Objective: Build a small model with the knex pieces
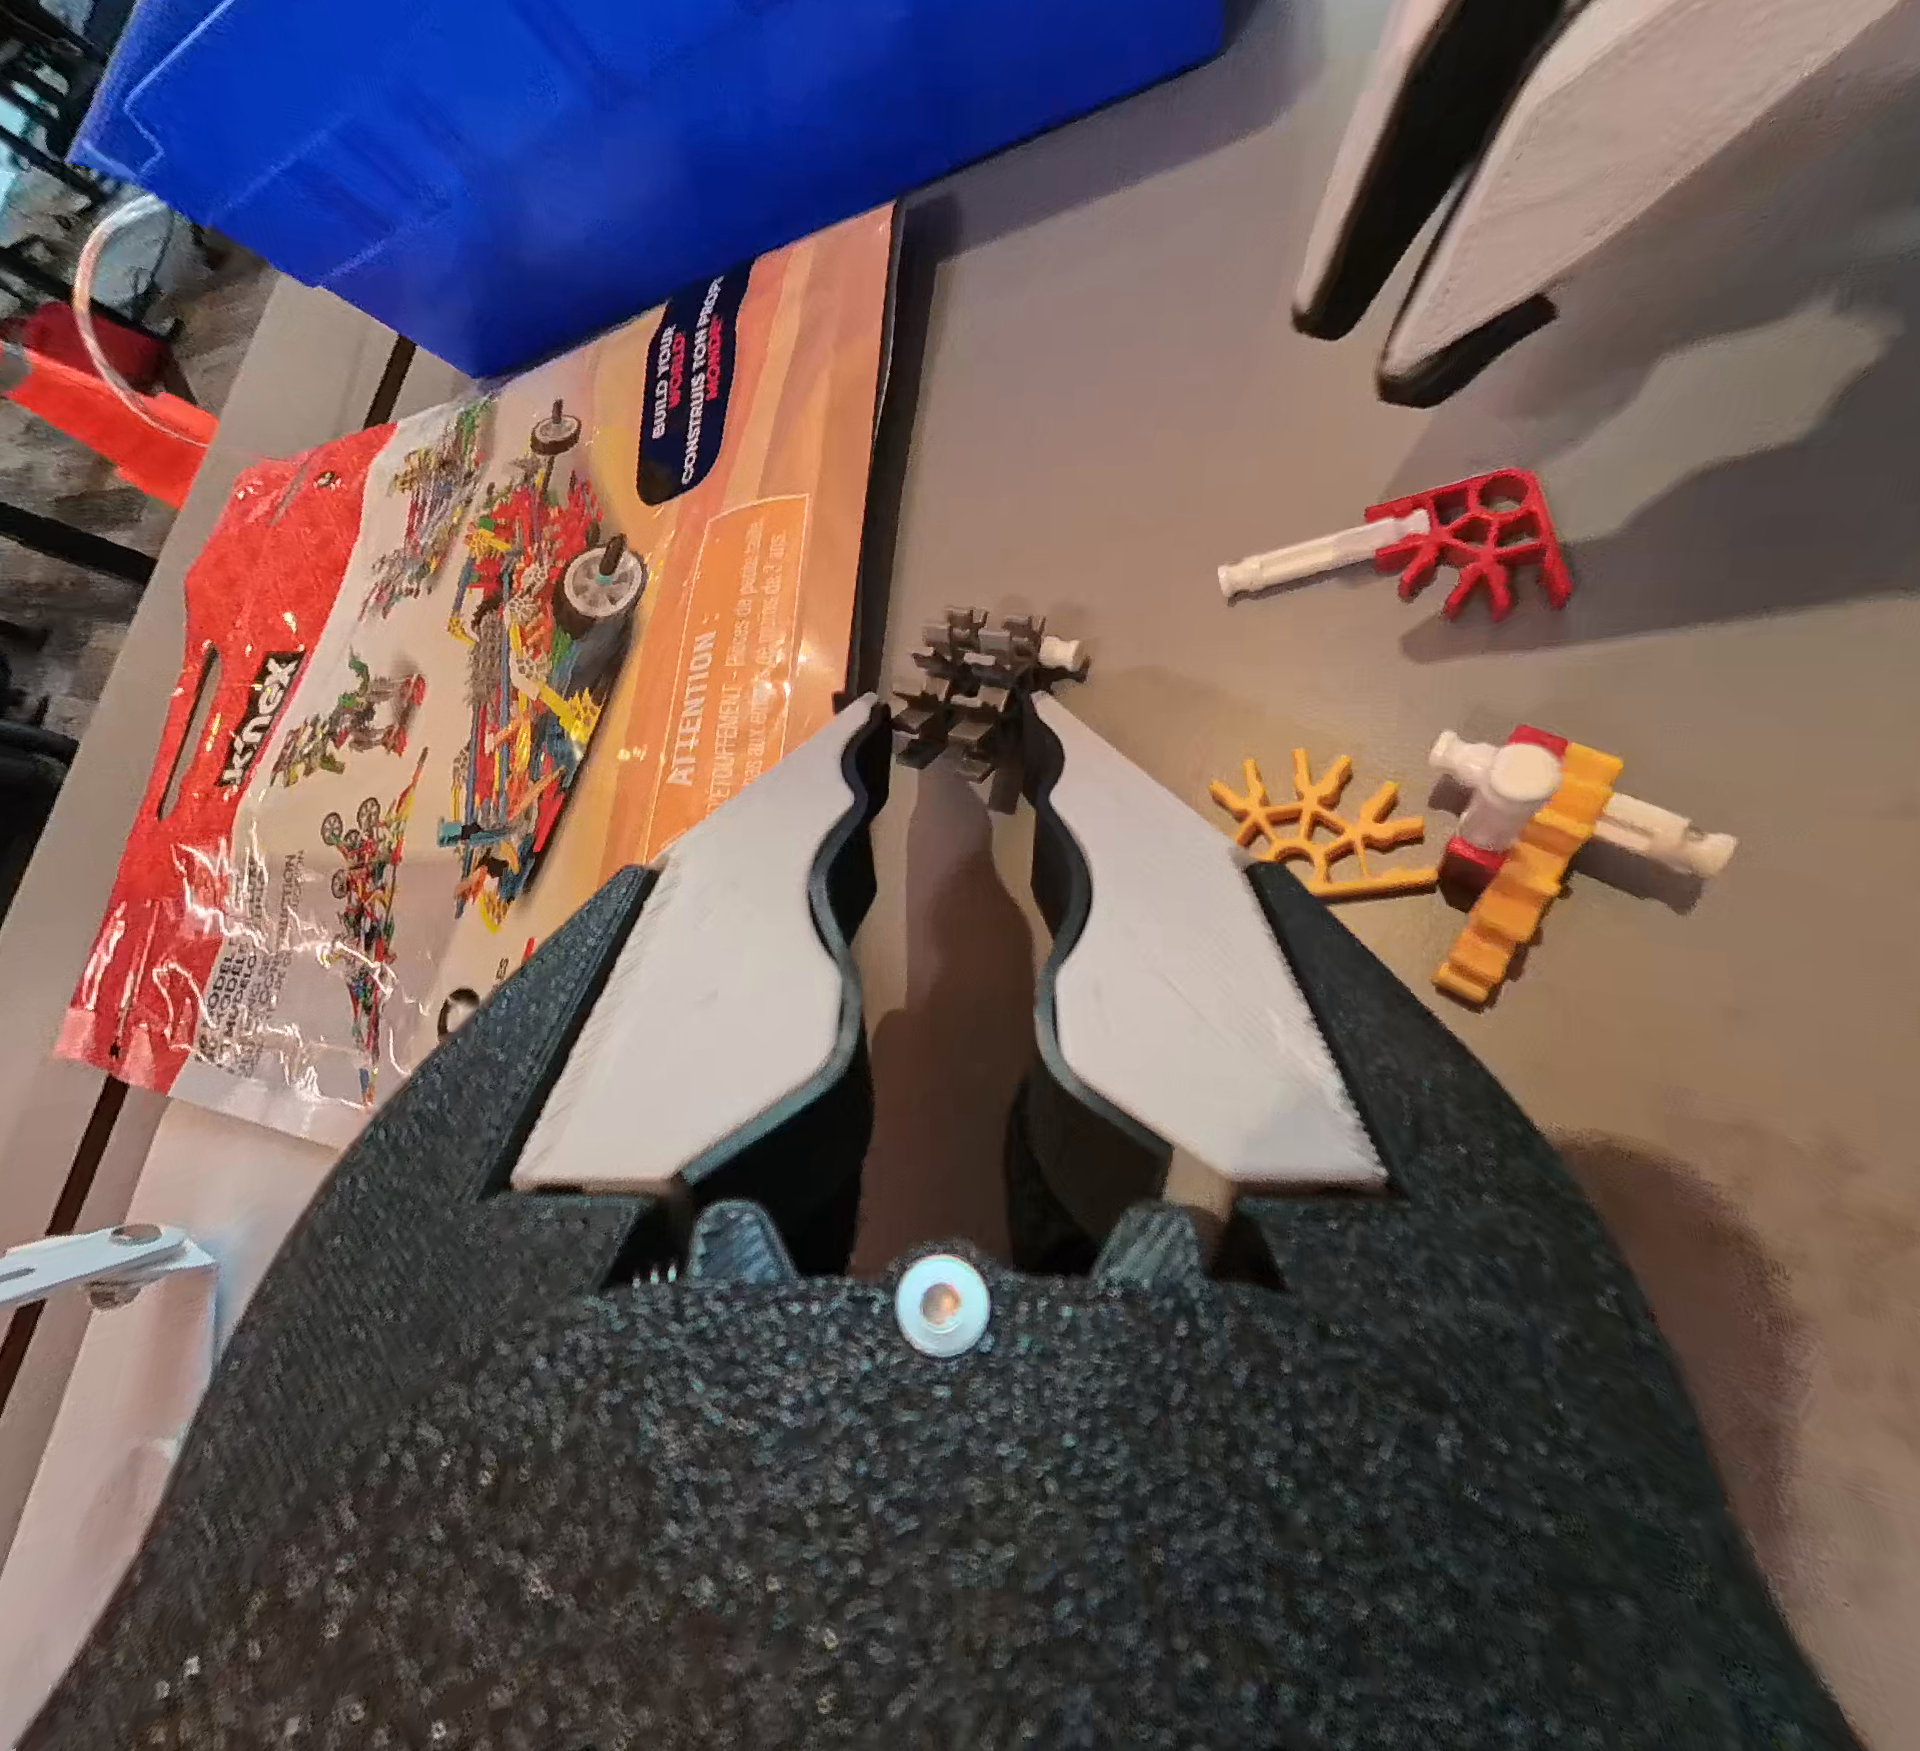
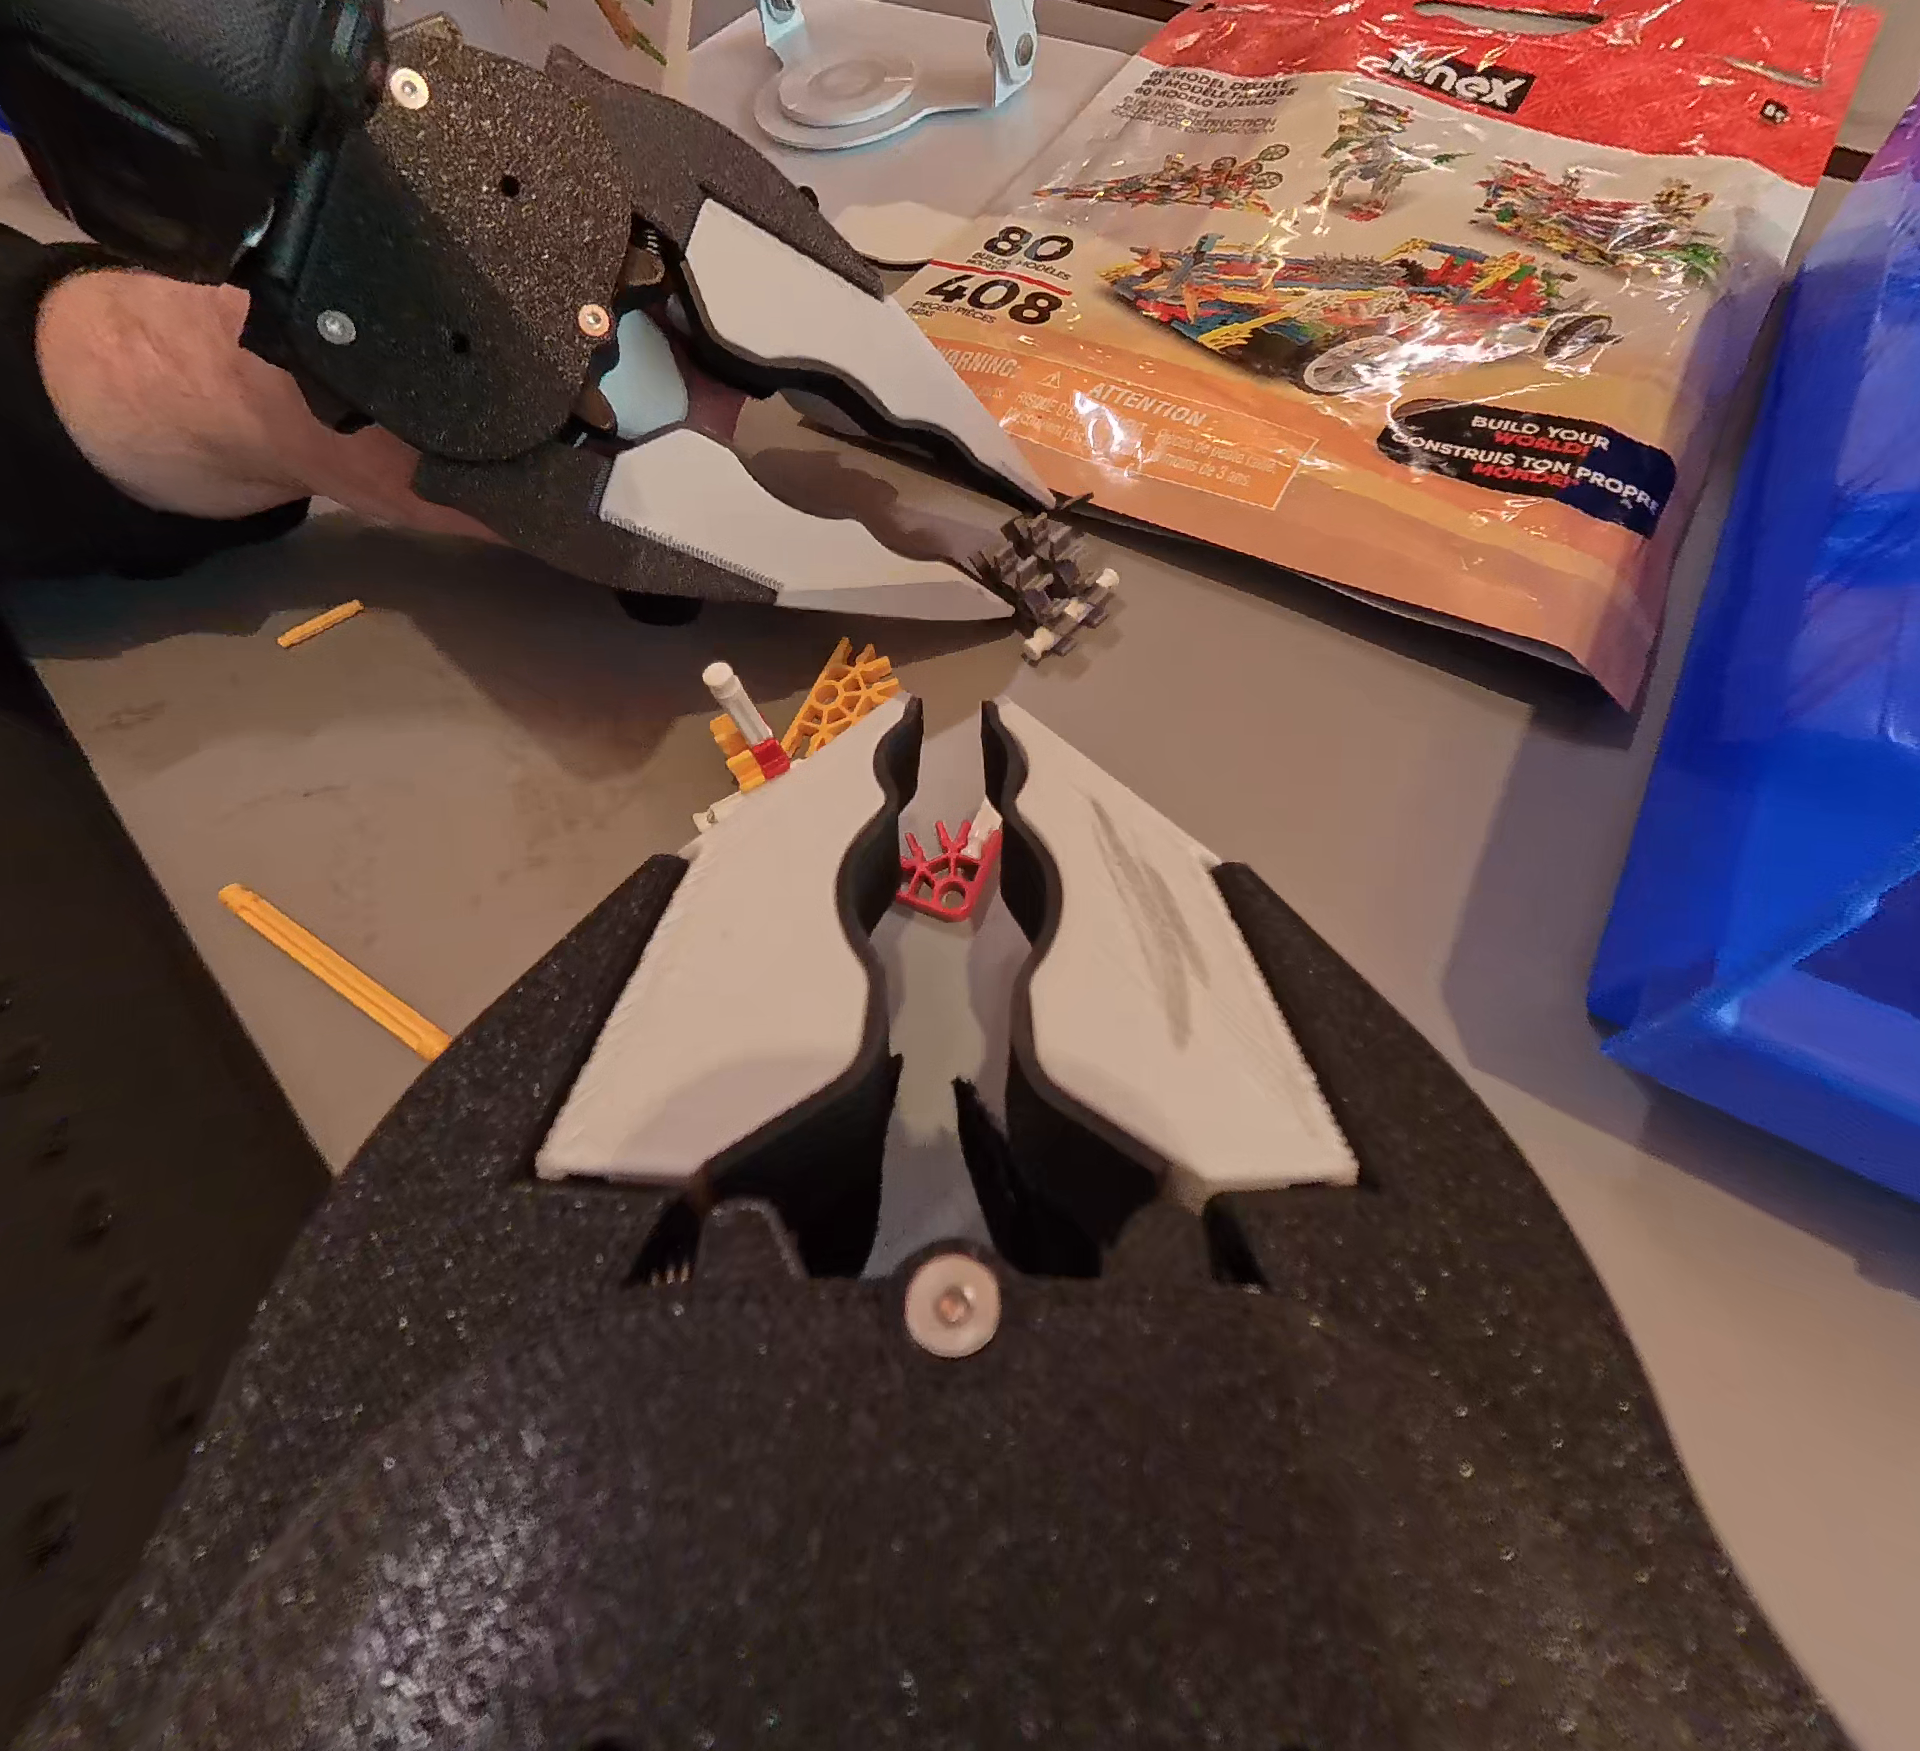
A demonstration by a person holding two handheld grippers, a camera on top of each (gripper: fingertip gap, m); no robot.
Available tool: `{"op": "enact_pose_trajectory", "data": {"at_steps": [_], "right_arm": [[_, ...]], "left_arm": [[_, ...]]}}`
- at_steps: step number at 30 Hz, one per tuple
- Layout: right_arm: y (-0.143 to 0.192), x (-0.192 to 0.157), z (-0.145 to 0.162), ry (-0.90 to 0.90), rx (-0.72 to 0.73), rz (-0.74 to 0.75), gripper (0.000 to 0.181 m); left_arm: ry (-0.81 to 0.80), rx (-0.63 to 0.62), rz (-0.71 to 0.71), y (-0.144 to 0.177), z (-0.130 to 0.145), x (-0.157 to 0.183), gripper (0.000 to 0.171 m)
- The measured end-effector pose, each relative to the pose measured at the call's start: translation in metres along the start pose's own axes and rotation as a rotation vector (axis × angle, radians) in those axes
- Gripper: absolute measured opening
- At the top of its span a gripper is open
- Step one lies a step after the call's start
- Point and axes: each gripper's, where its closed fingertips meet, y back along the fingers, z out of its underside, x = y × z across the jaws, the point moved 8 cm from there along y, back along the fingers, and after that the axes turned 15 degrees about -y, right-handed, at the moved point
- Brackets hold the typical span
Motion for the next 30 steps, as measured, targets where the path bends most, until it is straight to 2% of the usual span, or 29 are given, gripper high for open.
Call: {"op": "enact_pose_trajectory", "data": {"at_steps": [3,5,9,12,16,19,22,24,25,27,30], "right_arm": [[0.000,0.003,-0.003,-0.029,0.014,-0.009,0.014],[0.000,0.005,-0.006,-0.075,0.032,-0.024,0.020],[0.001,0.008,-0.014,-0.183,0.092,-0.115,0.028],[0.004,0.009,-0.019,-0.267,0.129,-0.233,0.035],[0.007,0.006,-0.020,-0.371,0.138,-0.434,0.046],[0.011,-0.004,-0.020,-0.381,0.157,-0.631,0.045],[0.015,-0.010,-0.022,-0.392,0.191,-0.742,0.043],[0.017,-0.013,-0.024,-0.385,0.192,-0.757,0.040],[0.017,-0.013,-0.024,-0.375,0.190,-0.754,0.026],[0.018,-0.013,-0.025,-0.354,0.196,-0.743,0.025],[0.019,-0.014,-0.024,-0.251,0.216,-0.650,0.024]], "left_arm": [[-0.076,0.017,-0.076,0.003,-0.004,0.000,0.022],[-0.201,0.051,-0.190,0.012,-0.012,-0.001,0.022],[-0.375,0.192,-0.321,0.039,-0.034,0.003,0.022],[-0.468,0.284,-0.377,0.055,-0.046,0.008,0.022],[-0.512,0.392,-0.410,0.074,-0.057,0.013,0.022],[-0.507,0.464,-0.397,0.086,-0.065,0.014,0.021],[-0.537,0.478,-0.394,0.089,-0.067,0.017,0.021],[-0.536,0.486,-0.388,0.090,-0.067,0.019,0.021],[-0.542,0.487,-0.395,0.091,-0.067,0.019,0.021],[-0.549,0.485,-0.394,0.091,-0.067,0.019,0.021],[-0.542,0.465,-0.368,0.088,-0.064,0.018,0.021]]}}
